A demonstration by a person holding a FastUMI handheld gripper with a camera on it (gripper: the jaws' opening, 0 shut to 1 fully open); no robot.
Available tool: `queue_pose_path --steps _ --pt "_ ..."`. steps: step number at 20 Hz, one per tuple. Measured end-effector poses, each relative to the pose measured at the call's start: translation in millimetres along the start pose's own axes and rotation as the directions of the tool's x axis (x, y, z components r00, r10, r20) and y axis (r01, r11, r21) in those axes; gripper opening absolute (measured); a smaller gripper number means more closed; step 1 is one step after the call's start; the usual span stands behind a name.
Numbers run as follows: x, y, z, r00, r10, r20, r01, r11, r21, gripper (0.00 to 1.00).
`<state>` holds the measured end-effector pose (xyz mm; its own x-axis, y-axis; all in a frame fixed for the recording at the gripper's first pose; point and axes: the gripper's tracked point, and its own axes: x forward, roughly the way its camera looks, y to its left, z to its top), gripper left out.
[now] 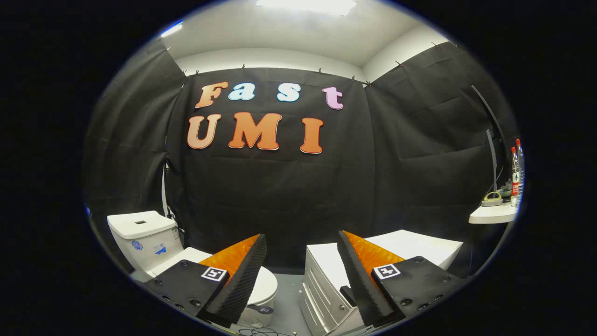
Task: Open the toilet lid.
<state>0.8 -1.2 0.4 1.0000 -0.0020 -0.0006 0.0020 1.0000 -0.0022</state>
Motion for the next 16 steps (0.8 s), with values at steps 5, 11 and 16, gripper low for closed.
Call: queue_pose_path --steps 5,11,16 --pt "1.2 0.6 -1.1 1.000 0.002 0.001 -0.002 1.000 0.000 0.98" --pt "1.3 -2.6 -1.4 1.000 -0.007 -0.002 0.007 1.000 0.001 0.98" --pt "1.4 1.5 -2.6 1.000 0.002 -0.005 -0.002 1.000 0.002 0.98"
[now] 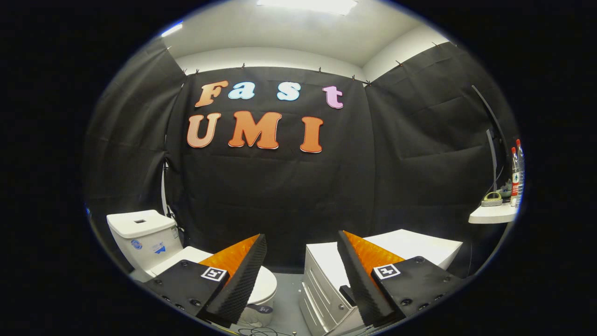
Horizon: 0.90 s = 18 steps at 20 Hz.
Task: Open the toilet lid.
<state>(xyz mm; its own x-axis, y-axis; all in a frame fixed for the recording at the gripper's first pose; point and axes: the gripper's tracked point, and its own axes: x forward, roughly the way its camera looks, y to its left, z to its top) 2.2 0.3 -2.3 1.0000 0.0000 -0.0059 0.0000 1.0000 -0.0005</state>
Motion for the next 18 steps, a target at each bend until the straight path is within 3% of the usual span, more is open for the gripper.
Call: queue_pose_path --steps 4,7,12,15,18 --pt "-1 -2 -1 1.000 -0.006 -0.005 0.006 1.000 -0.005 0.98" --pt "3 -22 4 0.997 -0.071 0.018 0.071 0.996 -0.044 0.98" --pt "38 7 22 0.994 -0.085 0.066 0.081 0.995 0.061 0.98" --pt "69 41 -11 0.996 -0.088 0.019 0.086 0.993 0.086 0.99" --pt "83 82 -59 0.997 -0.069 -0.047 0.078 0.966 0.246 0.99"
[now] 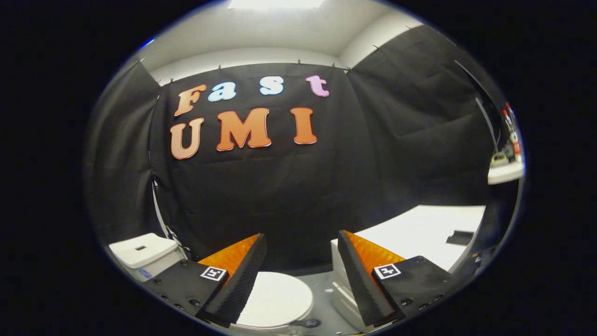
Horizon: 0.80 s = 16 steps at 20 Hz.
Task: Open the toilet lid.
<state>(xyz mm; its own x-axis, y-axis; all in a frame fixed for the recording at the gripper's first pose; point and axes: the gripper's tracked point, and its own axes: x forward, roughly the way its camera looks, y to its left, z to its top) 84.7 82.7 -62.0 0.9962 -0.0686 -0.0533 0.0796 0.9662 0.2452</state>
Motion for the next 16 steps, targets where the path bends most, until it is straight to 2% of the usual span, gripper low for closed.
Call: queue_pose_path --steps 3,6,8,11,12,16 --pt "1 2 -73 0.994 -0.016 -0.111 0.034 0.986 0.162 0.99" --pt "-7 -32 -129 0.979 -0.118 -0.169 0.156 0.958 0.239 0.99" --pt "-14 -47 -175 0.963 -0.150 -0.223 0.212 0.935 0.283 0.98" --pt "-25 -64 -246 0.912 -0.185 -0.367 0.297 0.914 0.276 0.99" --pt "-44 -64 -266 0.864 -0.163 -0.476 0.314 0.914 0.258 0.99" --pt "-42 -73 -291 0.823 -0.203 -0.530 0.362 0.907 0.214 0.99"
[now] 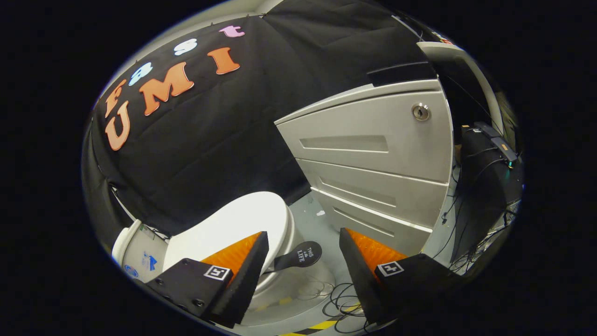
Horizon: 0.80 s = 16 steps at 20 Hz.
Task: Open the toilet lid.
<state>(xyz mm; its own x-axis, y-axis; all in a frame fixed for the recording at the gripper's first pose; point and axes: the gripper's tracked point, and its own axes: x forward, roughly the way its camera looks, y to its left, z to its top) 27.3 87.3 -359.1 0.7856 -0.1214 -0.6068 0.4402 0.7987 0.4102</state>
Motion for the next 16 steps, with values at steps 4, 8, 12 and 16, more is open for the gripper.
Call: queue_pose_path --steps 4,8,12,16 --pt "19 4 -24 0.998 0.004 -0.068 -0.002 1.000 0.031 0.97" --pt "27 10 -25 0.995 0.070 -0.069 -0.059 0.987 0.148 0.92" --pt "35 -2 -34 0.992 0.092 -0.081 -0.064 0.953 0.295 0.83" --pt "40 1 -35 0.983 0.163 -0.081 -0.111 0.891 0.441 0.67"
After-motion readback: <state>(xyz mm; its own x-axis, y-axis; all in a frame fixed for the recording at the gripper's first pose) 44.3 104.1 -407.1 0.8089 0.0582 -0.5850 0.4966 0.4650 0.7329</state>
